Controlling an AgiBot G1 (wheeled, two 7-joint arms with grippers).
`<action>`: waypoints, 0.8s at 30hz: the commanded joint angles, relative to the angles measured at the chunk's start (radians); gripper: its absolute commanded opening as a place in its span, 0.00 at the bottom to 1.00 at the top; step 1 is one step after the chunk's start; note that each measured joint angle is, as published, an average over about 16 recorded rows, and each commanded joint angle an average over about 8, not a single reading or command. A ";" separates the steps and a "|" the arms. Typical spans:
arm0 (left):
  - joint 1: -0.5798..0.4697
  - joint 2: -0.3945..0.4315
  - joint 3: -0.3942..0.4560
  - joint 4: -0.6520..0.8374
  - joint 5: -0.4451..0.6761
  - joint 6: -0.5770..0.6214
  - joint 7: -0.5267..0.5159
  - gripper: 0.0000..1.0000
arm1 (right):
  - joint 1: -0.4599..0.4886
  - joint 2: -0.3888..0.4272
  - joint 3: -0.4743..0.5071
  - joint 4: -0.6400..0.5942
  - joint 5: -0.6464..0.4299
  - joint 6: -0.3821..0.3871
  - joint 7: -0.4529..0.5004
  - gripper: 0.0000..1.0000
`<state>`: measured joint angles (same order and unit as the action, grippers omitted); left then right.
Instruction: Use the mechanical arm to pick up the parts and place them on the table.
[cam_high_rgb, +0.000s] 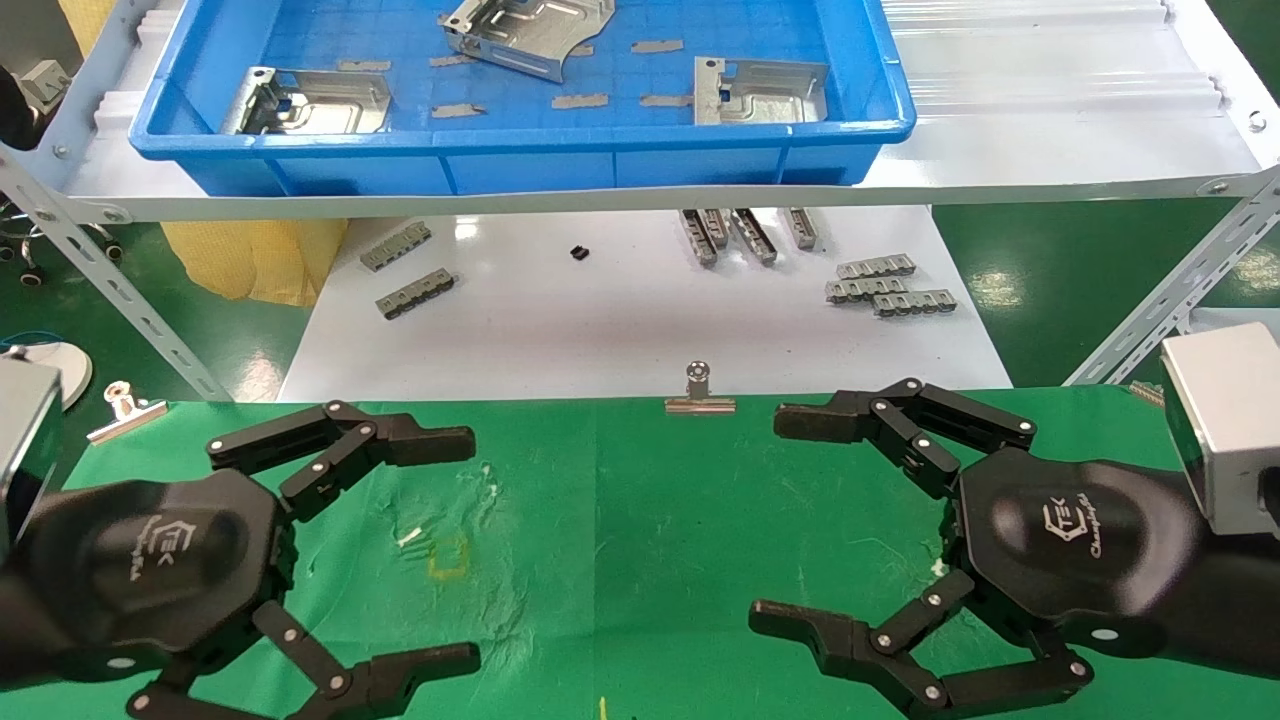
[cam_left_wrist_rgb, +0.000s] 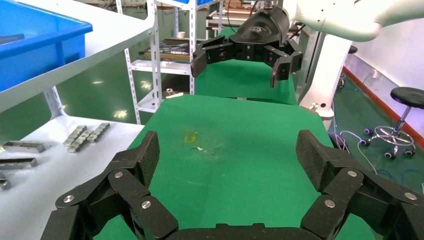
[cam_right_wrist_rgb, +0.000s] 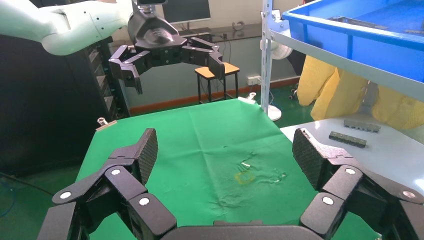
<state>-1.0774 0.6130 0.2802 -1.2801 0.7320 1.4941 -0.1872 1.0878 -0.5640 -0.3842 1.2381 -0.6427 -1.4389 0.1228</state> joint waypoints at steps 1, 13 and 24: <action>0.000 0.000 0.000 0.000 0.000 0.000 0.000 1.00 | 0.000 0.000 0.000 0.000 0.000 0.000 0.000 1.00; 0.000 0.000 0.000 0.000 0.000 0.000 0.000 1.00 | 0.000 0.000 0.000 0.000 0.000 0.000 0.000 1.00; 0.000 0.000 0.000 0.000 0.000 0.000 0.000 1.00 | 0.000 0.000 0.000 0.000 0.000 0.000 0.000 0.00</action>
<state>-1.0774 0.6130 0.2802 -1.2801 0.7320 1.4941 -0.1872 1.0878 -0.5640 -0.3842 1.2381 -0.6427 -1.4389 0.1228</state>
